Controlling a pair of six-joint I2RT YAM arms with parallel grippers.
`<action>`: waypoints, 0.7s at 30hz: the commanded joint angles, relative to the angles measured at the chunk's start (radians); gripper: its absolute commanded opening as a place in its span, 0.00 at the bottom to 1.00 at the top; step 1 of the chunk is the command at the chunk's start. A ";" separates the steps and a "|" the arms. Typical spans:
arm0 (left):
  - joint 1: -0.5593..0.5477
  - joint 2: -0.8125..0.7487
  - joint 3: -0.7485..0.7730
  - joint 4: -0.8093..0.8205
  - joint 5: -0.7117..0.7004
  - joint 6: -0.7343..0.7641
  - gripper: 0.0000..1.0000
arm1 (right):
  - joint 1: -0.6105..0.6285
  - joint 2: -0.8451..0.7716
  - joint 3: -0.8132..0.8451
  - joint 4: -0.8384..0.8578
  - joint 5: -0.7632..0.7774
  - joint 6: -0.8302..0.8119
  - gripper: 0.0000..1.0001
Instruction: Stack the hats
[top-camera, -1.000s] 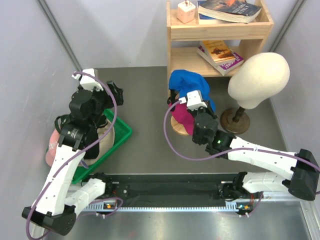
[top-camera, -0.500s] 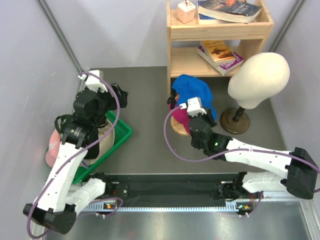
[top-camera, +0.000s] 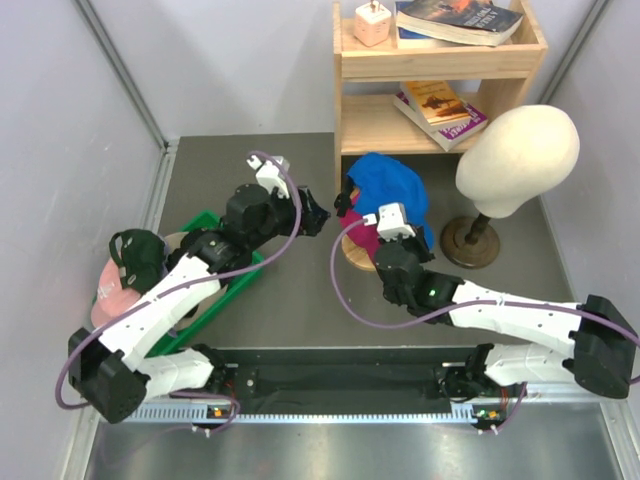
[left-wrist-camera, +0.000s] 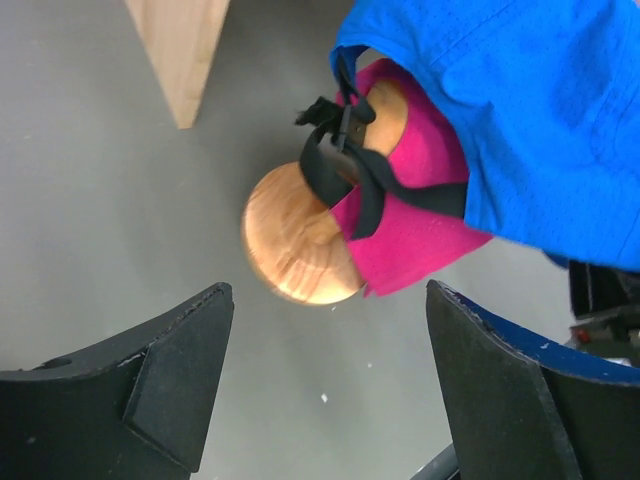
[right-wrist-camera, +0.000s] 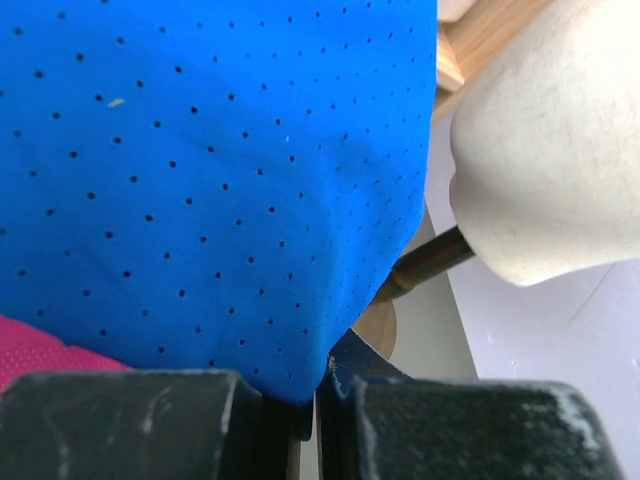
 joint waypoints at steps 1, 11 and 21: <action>-0.021 0.054 0.041 0.160 -0.001 -0.027 0.81 | 0.034 -0.035 -0.023 -0.018 -0.034 0.053 0.00; -0.035 0.222 0.140 0.249 -0.001 -0.023 0.71 | 0.037 -0.045 -0.040 -0.020 -0.046 0.066 0.00; -0.038 0.367 0.252 0.251 -0.013 0.034 0.64 | 0.037 -0.031 -0.043 -0.023 -0.048 0.073 0.00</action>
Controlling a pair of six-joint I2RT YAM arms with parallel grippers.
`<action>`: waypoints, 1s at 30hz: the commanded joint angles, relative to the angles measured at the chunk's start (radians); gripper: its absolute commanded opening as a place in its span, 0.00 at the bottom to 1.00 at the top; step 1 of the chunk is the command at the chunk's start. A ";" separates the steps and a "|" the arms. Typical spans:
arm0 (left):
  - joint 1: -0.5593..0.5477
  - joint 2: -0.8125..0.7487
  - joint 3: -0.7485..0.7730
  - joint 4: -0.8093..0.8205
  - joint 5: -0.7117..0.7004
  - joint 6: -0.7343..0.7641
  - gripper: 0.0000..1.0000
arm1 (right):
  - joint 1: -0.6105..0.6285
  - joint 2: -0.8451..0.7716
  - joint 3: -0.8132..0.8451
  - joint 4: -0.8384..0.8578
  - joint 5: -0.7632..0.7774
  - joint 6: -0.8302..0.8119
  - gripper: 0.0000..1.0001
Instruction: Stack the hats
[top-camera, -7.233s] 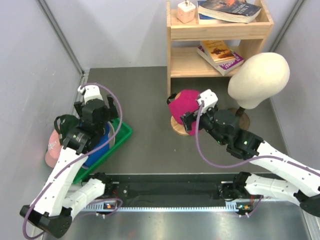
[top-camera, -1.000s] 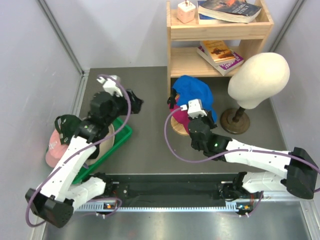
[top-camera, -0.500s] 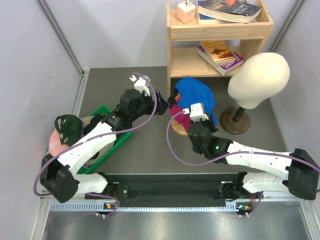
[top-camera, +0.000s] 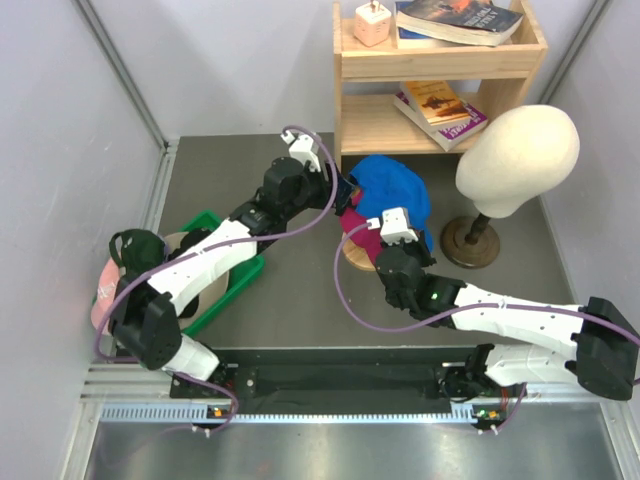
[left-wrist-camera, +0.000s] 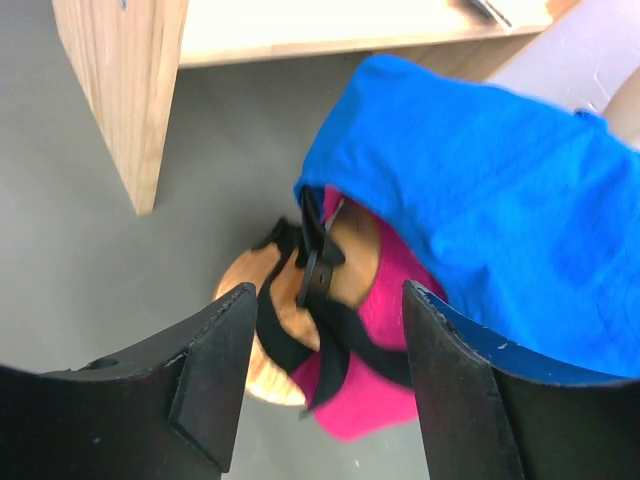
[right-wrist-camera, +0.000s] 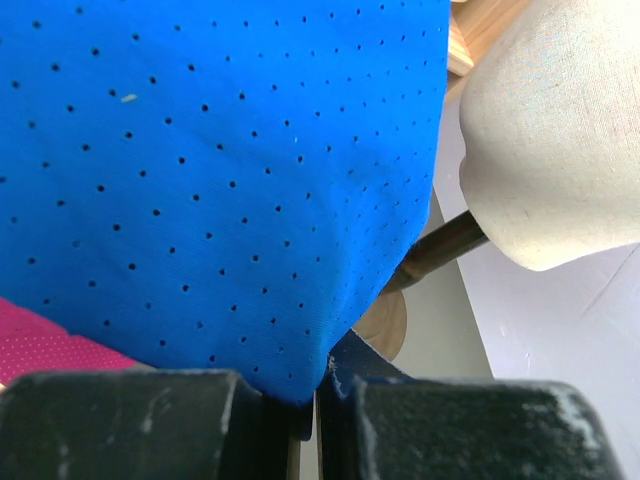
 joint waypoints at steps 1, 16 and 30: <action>-0.005 0.052 0.080 0.059 -0.015 0.042 0.62 | 0.030 -0.008 -0.006 -0.007 -0.047 0.013 0.00; -0.007 0.158 0.125 0.073 0.022 0.065 0.40 | 0.031 -0.019 -0.009 -0.009 -0.047 0.020 0.00; -0.005 -0.018 -0.009 0.077 -0.137 0.113 0.00 | 0.036 0.006 -0.003 -0.041 -0.021 0.029 0.00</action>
